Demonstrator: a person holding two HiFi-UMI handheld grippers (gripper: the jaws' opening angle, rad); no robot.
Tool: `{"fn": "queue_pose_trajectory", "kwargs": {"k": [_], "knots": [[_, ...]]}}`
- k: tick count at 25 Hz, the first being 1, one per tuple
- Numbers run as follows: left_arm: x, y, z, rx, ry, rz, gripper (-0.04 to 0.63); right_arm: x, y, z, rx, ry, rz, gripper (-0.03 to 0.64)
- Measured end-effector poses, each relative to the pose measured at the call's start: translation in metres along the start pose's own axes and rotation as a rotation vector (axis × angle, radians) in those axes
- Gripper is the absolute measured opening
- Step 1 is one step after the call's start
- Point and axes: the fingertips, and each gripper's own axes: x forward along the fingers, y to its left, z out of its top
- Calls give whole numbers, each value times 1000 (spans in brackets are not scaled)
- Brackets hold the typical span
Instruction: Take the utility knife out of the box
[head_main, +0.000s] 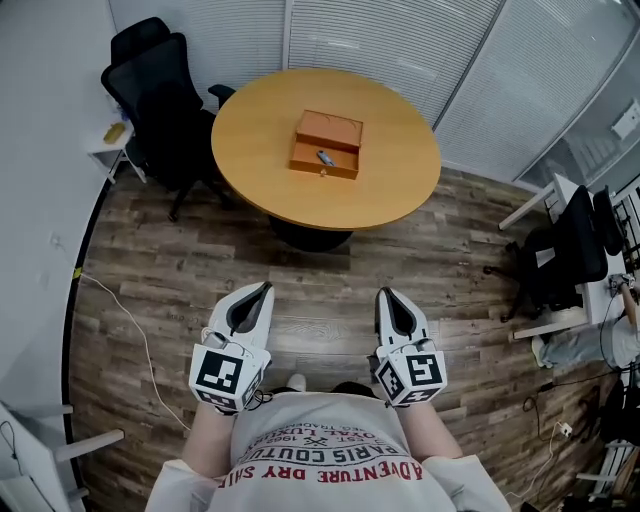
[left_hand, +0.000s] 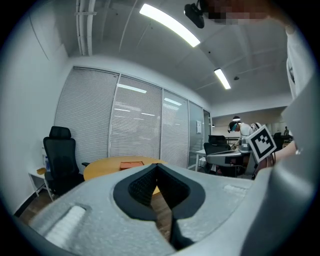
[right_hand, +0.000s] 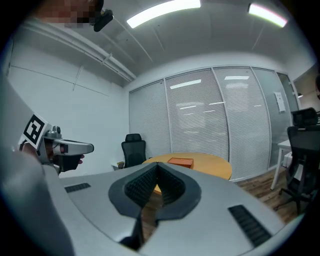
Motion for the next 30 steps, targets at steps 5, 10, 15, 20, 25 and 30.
{"fn": "queue_pose_trajectory", "kwargs": {"k": [5,10,15,20,25,30], "knots": [[17,19,-15,-33,31,1,-5,35,8,-14,4,45,31,8],[43,40,-22,-33,54,42,-5,74,-2,-19,3,59,77,8],[81,49,-22,-24,71,88,-5,121,-25,-25,44,88,144,8],[137,64,-9,-29,81,145,-5,179,-59,-6,53,91,213,8],[209,68,13,-33,70,187,-5,229,-109,16,28,96,271,8],[278,61,23,-74,46,184,-5,273,-159,22,17,104,313,8]]}}
